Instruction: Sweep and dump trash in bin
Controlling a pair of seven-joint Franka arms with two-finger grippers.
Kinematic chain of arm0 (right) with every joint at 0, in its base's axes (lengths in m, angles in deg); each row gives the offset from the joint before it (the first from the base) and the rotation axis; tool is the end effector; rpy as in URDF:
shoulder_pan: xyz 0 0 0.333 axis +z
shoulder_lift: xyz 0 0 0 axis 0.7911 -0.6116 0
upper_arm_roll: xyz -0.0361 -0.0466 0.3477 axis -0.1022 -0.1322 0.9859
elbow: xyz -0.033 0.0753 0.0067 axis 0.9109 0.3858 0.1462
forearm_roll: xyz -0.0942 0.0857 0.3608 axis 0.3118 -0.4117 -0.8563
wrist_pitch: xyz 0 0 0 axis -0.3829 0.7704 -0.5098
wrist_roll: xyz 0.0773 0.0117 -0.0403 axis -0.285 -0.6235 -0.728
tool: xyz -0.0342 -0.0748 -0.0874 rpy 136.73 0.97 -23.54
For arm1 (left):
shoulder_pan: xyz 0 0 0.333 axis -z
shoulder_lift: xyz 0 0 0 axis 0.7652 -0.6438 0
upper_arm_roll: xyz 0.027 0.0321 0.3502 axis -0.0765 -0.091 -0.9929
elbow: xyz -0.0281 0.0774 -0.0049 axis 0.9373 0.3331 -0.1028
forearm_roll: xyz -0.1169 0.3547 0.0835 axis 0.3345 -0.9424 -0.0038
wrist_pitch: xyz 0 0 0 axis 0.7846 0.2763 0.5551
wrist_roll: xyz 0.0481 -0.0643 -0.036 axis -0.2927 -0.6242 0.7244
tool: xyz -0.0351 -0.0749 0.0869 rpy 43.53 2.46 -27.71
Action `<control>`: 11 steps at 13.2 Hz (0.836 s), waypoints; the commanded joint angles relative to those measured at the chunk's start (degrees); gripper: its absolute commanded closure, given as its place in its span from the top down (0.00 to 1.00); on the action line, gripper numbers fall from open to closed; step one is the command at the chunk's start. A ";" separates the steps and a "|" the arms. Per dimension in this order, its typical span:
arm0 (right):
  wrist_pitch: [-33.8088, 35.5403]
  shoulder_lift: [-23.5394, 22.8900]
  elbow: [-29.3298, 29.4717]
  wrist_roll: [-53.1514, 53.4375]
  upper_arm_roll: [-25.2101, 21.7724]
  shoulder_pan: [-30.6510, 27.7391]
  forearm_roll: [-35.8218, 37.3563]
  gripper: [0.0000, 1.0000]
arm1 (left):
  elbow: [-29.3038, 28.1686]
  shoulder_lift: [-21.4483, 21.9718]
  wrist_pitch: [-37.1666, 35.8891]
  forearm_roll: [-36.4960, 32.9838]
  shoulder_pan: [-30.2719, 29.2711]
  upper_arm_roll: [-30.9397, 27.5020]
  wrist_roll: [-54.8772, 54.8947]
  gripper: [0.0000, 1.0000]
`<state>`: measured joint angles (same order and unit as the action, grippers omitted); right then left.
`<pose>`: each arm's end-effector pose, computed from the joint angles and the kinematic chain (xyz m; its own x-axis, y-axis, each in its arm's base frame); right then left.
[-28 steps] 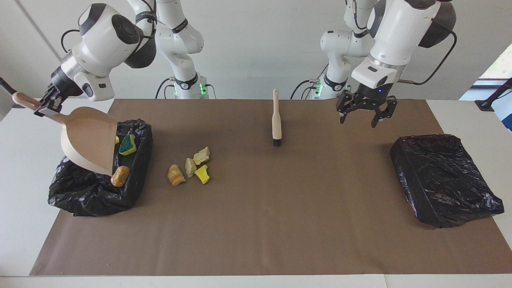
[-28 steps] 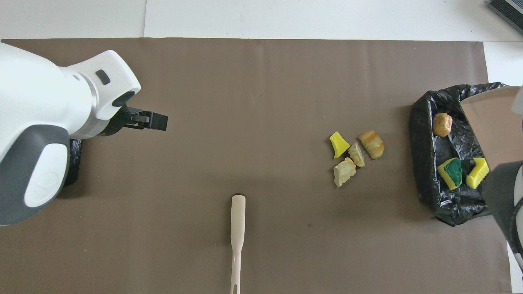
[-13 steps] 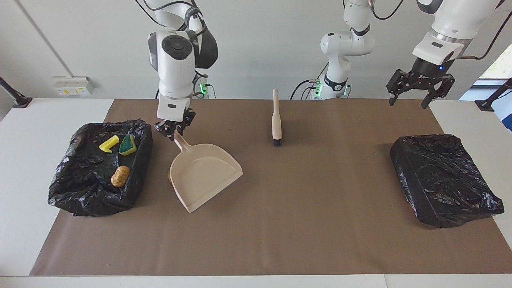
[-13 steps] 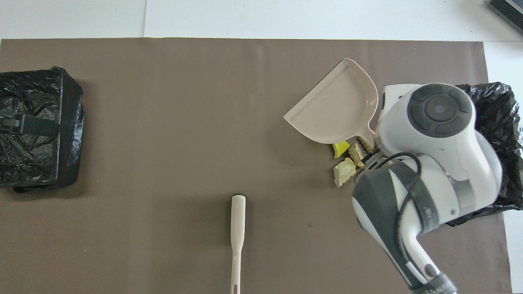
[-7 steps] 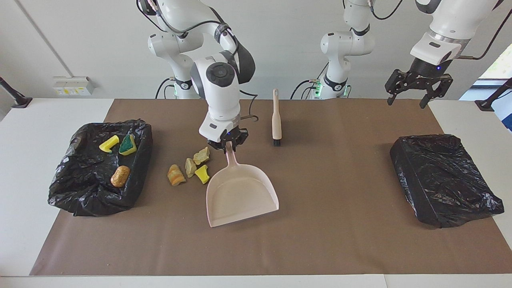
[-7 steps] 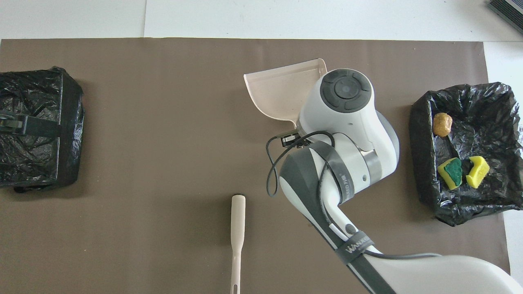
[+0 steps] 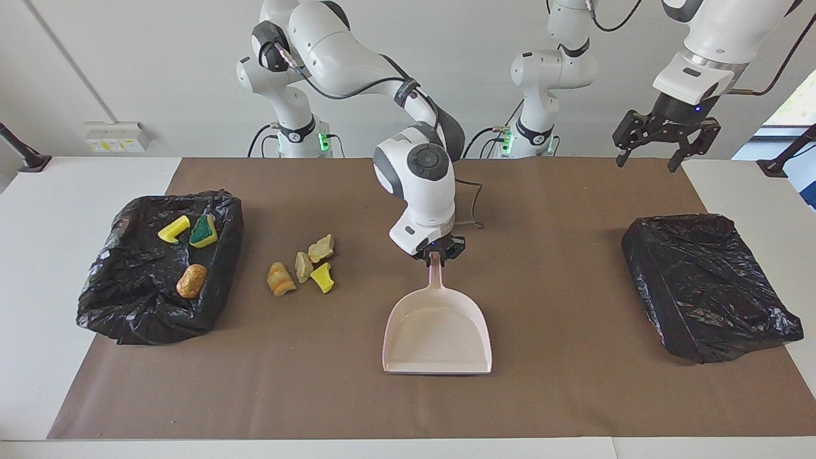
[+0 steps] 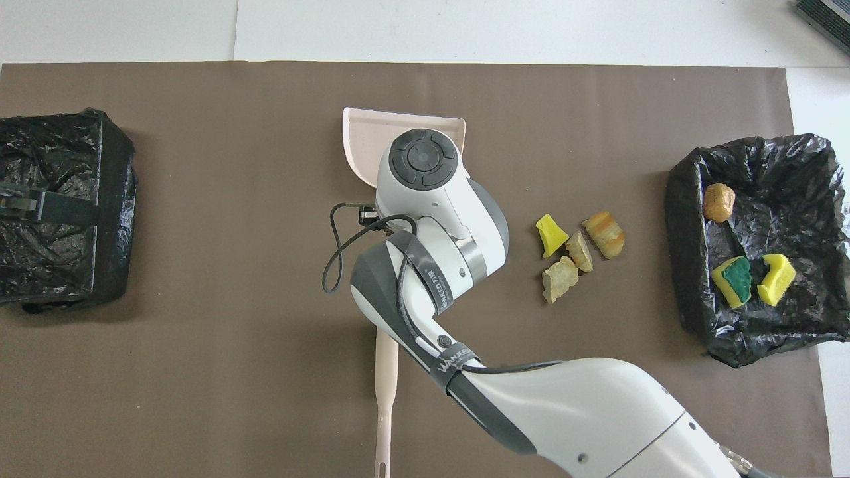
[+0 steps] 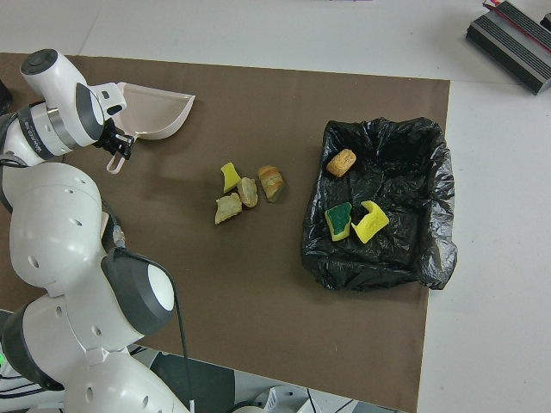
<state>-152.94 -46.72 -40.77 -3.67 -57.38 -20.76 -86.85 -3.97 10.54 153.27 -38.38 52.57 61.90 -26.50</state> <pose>0.6156 0.4259 0.3822 0.9971 -0.0710 -0.0267 -0.0735 -0.9912 -0.1099 0.5254 -0.0467 0.6846 0.9763 -0.1901 0.1035 -0.1919 -0.9814 0.0078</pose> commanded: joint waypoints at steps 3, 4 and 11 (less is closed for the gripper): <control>-2.17 -2.02 1.51 2.41 0.14 1.87 -2.23 0.00 | 1.01 -0.29 0.44 -0.09 0.52 0.21 0.55 1.00; -2.26 -1.67 1.16 2.41 0.14 1.61 -2.49 0.29 | 0.93 -0.29 0.79 -0.09 0.60 0.29 0.72 1.00; 0.99 11.57 -11.02 1.53 0.14 2.04 -2.32 1.00 | 0.49 -3.97 7.91 0.00 3.06 0.82 0.20 1.00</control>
<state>-151.82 -42.88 -42.56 -2.03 -57.33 -18.86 -87.80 -3.98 8.46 158.68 -38.33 53.83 63.26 -26.26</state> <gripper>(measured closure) 0.013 0.000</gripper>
